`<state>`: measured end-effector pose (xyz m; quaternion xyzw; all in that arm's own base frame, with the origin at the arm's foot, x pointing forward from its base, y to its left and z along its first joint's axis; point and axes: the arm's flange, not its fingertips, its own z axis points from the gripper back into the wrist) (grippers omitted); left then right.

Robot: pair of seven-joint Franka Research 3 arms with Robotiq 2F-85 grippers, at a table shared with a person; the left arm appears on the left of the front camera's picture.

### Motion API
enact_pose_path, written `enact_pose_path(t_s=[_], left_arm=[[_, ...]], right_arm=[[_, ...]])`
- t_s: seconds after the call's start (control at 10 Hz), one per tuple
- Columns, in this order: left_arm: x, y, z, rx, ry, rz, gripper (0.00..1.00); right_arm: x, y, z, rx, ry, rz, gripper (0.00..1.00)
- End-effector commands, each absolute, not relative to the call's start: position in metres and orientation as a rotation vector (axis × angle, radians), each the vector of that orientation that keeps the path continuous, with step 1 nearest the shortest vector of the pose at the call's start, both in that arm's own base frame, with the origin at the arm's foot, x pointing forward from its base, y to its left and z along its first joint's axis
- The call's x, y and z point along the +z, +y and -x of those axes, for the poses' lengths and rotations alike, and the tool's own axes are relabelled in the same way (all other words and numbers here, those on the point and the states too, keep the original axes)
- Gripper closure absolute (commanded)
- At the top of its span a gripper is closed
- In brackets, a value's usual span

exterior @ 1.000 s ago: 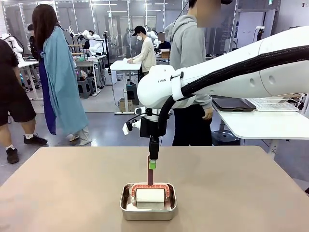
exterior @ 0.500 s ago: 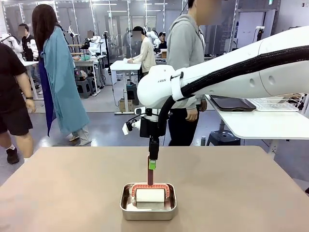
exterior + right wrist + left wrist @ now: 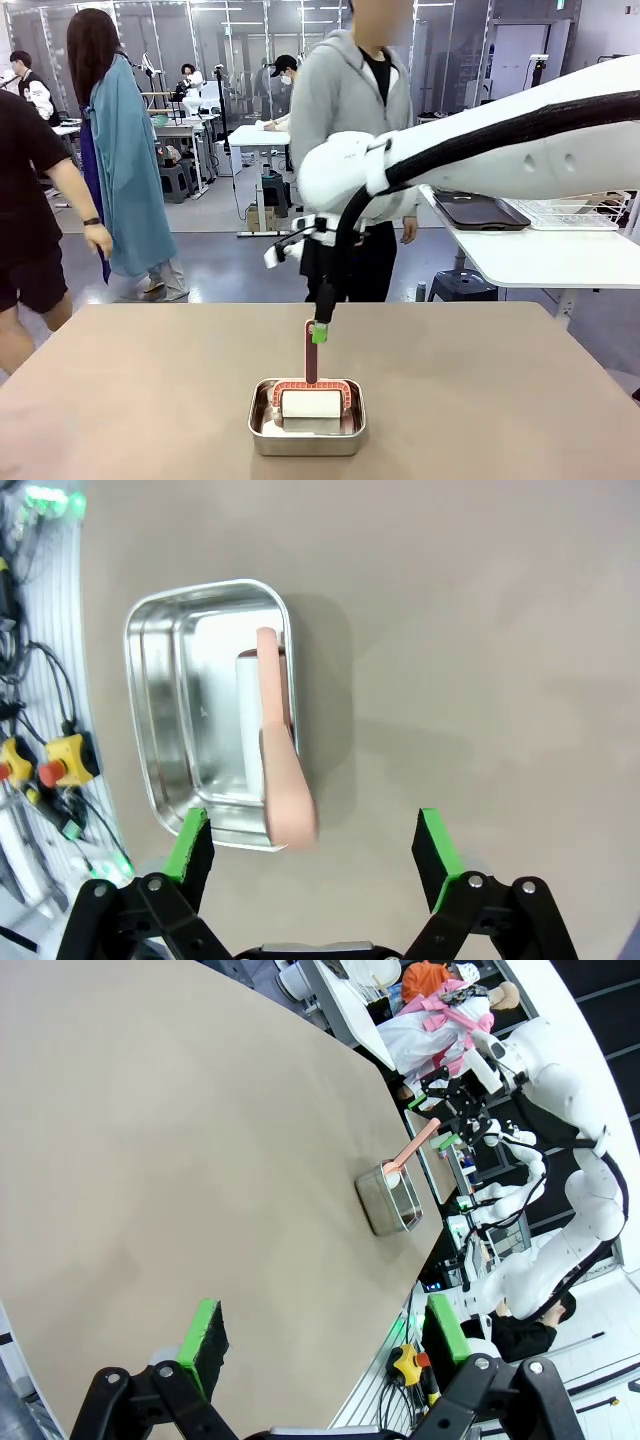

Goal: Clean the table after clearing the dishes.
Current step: Place the Lint Roller back on top of the Airtight Container.

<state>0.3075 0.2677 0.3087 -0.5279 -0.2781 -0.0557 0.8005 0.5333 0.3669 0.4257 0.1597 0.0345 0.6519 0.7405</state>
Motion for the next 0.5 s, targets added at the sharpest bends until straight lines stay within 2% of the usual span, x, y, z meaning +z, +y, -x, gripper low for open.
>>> enact_pose_path(t_s=[0.0, 0.4], left_arm=[[0.313, 0.267, -0.304, -0.112, -0.577, 1.116, 0.0], [0.313, 0.267, -0.304, -0.112, -0.577, 1.116, 0.0]], right_arm=[[0.446, 0.305, -0.543, 1.228, 0.014, -0.578, 0.0], [0.425, 0.199, -0.535, 0.747, -0.117, -0.984, 0.0]])
